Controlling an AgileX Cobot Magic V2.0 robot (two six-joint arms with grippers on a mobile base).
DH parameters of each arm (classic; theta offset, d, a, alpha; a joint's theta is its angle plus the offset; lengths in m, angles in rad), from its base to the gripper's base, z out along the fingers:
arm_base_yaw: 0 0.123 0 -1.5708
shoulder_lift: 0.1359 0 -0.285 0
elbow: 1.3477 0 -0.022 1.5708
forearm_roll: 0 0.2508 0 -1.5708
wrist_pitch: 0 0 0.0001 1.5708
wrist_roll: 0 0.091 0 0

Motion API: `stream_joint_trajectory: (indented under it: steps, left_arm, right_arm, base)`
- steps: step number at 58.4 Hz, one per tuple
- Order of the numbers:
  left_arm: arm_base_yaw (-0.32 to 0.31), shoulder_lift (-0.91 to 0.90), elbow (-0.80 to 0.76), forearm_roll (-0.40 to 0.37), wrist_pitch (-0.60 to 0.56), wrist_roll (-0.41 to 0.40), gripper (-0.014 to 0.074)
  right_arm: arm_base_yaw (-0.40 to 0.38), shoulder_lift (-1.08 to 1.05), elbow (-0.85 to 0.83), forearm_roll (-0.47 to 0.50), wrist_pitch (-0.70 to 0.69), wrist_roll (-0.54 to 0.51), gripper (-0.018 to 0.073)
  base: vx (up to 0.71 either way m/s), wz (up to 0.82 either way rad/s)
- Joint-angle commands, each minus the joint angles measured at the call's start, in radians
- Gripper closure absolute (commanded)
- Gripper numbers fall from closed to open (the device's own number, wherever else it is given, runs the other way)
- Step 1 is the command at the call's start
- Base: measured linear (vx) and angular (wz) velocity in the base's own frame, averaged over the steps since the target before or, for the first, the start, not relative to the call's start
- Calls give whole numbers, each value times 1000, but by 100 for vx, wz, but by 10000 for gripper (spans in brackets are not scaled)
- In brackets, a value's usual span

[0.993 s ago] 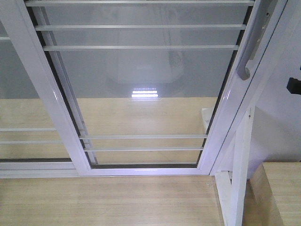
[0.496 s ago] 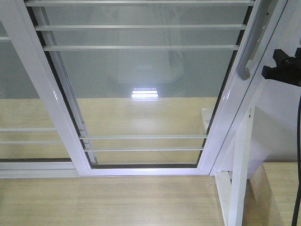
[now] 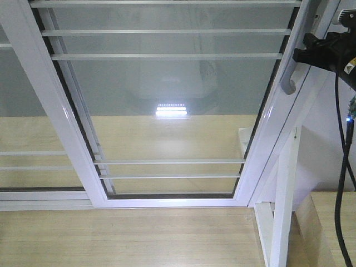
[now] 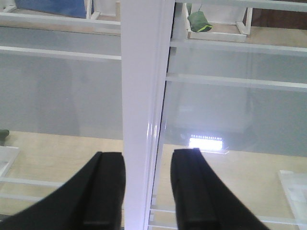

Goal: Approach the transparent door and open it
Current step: 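Close the right gripper around the silver door handle, then pull the handle with the right gripper, sliding the glass panel open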

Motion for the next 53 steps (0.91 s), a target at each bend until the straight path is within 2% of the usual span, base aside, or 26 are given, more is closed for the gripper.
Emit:
stream_joint_trajectory:
  steps: [1,7,18,30,37,53]
  left_arm:
    - [-3,-4,-34,-8,-73,-10,216]
    - [-3,-4,-34,-8,-73,-10,216]
    - [-3,-4,-34,-8,-73,-10,216]
    - [-3,-4,-34,-2,-73,-10,216]
    - [-3,-4,-34,-2,-73,-10,216]
    - [-3,-4,-34,-2,-73,-10,216]
  right_arm:
    - [2,-13,-61,-69,-84,51,173]
    - [2,27,-99,-90,-82,88,173]
    - [2,93,-165,-90,-83,91,193]
    - [2,106,-188,-89,-94,118,312]
    - [12,106,-188,-90,-93,152,350]
    - [83,106,-188,-114,-93,149,340]
  base:
    - [0,0]
    - [0,0]
    - [0,0]
    - [0,0]
    - [0,0]
    - [0,0]
